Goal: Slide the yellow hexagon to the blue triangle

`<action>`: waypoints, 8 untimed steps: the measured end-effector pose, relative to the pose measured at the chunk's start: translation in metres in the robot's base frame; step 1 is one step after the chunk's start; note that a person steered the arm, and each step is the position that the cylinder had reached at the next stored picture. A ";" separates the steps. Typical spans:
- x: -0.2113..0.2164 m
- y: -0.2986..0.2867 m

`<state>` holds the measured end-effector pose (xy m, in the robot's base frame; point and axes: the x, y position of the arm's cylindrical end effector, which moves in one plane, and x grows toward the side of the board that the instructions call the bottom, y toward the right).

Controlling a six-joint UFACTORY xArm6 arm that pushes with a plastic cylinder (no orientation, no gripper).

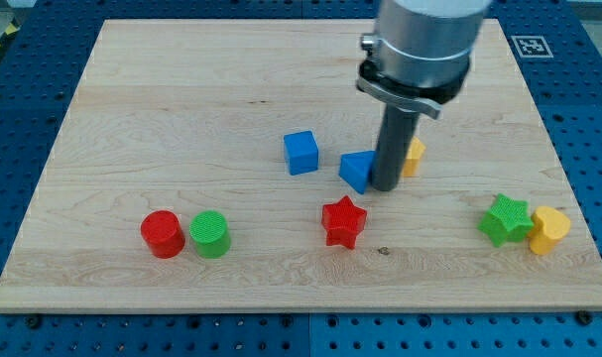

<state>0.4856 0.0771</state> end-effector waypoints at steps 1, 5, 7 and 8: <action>-0.005 -0.022; -0.001 0.064; -0.023 0.090; -0.050 0.090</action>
<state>0.4353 0.1670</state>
